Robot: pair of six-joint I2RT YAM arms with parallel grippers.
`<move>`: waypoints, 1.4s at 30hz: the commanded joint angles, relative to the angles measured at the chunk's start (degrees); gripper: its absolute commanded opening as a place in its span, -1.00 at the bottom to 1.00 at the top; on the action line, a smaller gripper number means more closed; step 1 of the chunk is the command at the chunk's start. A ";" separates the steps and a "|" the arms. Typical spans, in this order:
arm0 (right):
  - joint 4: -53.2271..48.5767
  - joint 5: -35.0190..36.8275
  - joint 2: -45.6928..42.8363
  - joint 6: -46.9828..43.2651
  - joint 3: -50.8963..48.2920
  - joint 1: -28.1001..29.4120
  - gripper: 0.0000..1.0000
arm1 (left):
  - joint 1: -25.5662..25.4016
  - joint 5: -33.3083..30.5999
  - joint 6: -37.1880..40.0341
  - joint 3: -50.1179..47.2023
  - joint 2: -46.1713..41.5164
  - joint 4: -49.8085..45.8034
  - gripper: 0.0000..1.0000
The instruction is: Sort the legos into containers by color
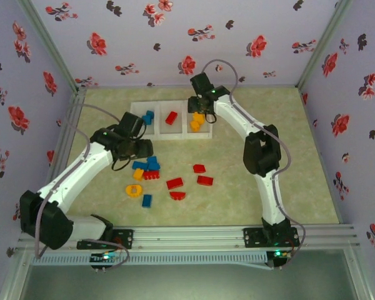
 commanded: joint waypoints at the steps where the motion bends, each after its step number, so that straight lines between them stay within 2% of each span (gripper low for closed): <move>1: -3.53 -0.71 -1.50 -1.22 1.54 -0.36 0.36 | -0.59 -0.79 -3.92 -3.06 -2.85 -3.76 0.44; 8: 1.80 -3.16 -11.12 0.41 -10.95 -0.10 0.40 | -3.06 -0.80 -9.84 -8.98 -7.58 -6.59 0.48; 13: 5.35 -4.58 -18.61 1.83 -20.36 0.46 0.43 | -5.95 -0.59 -14.87 -14.34 -10.93 -8.41 0.60; 21: 7.08 -3.76 -25.92 3.42 -29.20 1.75 0.47 | -6.68 0.30 -16.68 -21.37 -11.29 -5.91 0.71; 25: 7.68 -3.20 -28.13 4.48 -32.54 2.24 0.49 | -6.27 2.44 -14.32 -23.34 -8.41 -2.06 0.81; 33: 8.10 -2.27 -31.53 5.59 -37.15 2.28 0.51 | -0.93 5.99 -8.61 -24.31 -4.82 2.69 0.86; 39: 8.10 -1.25 -33.46 6.08 -39.11 2.28 0.53 | 1.54 6.85 -6.04 -24.04 -2.11 2.07 0.82; 42: 8.05 -0.87 -34.13 6.47 -40.04 2.28 0.53 | 2.23 7.05 -3.88 -23.78 -0.50 1.87 0.70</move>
